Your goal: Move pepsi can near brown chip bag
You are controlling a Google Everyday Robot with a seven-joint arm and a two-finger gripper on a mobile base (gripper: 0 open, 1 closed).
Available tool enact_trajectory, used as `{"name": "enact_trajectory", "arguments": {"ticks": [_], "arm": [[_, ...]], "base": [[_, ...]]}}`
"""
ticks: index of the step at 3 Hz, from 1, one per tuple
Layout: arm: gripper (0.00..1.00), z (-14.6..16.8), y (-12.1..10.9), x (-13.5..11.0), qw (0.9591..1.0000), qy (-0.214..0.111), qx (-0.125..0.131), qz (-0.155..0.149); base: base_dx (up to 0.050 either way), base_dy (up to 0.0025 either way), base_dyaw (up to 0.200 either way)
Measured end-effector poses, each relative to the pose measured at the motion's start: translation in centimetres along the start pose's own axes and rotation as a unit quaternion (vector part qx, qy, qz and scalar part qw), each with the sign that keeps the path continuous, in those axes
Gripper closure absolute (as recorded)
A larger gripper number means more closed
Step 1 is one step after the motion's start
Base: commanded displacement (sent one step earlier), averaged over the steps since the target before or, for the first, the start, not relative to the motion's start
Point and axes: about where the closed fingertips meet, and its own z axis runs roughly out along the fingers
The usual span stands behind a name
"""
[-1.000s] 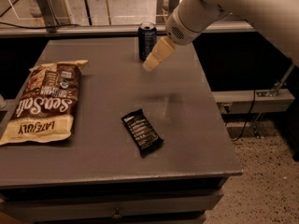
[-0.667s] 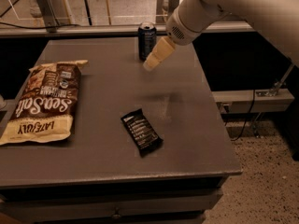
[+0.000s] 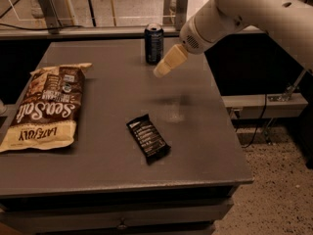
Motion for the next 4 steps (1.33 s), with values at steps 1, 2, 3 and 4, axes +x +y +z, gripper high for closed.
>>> {"name": "enact_trajectory", "arguments": {"ticks": [1, 2, 3, 4], "arm": [[0.0, 1.9, -1.6, 0.0, 0.999, -0.042, -0.004, 0.01], [0.0, 4.4, -3.4, -0.7, 0.9948, -0.096, -0.013, 0.029], [0.0, 7.4, -4.6, -2.0, 0.9886, -0.14, -0.026, 0.048], [0.0, 10.3, -5.7, -3.4, 0.9823, -0.172, -0.039, 0.063]], "base": [[0.0, 0.0, 0.0], [0.0, 0.0, 0.0], [0.0, 0.0, 0.0], [0.0, 0.0, 0.0]]}}
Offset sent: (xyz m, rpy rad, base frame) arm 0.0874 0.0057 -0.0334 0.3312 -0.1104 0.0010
